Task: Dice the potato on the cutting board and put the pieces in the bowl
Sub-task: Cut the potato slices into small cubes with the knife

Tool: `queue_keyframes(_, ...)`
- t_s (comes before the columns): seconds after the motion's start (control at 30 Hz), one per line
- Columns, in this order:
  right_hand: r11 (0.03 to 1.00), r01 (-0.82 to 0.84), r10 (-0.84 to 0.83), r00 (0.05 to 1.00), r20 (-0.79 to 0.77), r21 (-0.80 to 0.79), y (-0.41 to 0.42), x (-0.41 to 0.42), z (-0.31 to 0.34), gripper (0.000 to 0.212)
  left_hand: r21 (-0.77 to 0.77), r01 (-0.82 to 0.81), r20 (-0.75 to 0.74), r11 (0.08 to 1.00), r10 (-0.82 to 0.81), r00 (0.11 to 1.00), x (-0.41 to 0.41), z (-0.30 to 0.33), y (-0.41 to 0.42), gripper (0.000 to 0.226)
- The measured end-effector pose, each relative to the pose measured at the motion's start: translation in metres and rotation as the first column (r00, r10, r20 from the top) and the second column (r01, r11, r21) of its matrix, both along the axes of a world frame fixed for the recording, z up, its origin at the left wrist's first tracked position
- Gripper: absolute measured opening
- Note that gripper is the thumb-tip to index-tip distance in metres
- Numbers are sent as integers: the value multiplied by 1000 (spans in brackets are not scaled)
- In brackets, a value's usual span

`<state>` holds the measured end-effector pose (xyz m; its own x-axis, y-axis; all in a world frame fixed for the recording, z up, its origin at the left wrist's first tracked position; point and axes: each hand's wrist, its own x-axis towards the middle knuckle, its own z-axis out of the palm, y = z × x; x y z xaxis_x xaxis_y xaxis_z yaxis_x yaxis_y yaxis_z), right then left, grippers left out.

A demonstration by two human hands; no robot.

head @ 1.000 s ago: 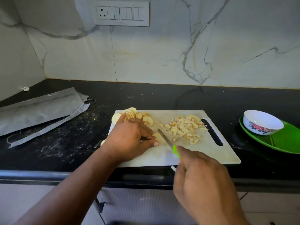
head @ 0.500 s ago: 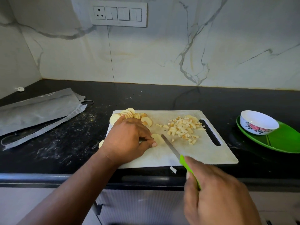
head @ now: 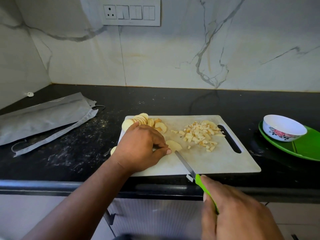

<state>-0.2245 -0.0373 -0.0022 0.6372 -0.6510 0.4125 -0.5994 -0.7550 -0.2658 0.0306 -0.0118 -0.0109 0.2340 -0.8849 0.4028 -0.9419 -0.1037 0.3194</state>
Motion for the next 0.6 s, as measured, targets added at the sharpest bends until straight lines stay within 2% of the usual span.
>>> queue_keyframes(0.1,1000,19,-19,1000,7,18,-6,12,11,37,10,-5,23,1000,5,1000,-2,1,2,33)
queue_keyframes(0.17,999,-15,17,999,-43,50,-10,26,18,39,15,-22,37,1000,21,999,-4,1,3,31)
queue_keyframes(0.2,998,-36,39,997,-69,48,-12,34,19,42,18,-26,47,999,25,999,-4,1,3,30)
queue_keyframes(0.27,997,-77,76,997,-16,-20,-14,42,11,47,29,-28,60,999,26,998,-5,2,4,29)
queue_keyframes(0.33,996,-62,68,992,-108,62,-12,38,8,44,34,-29,67,999,27,997,-5,1,3,29)
queue_keyframes(0.4,990,-39,48,997,-66,135,-6,25,-4,40,41,-35,73,999,32,997,-5,2,2,29)
queue_keyframes(0.6,1000,-1,1,998,68,9,1,-3,-7,41,66,-39,84,997,33,996,-6,1,2,30)
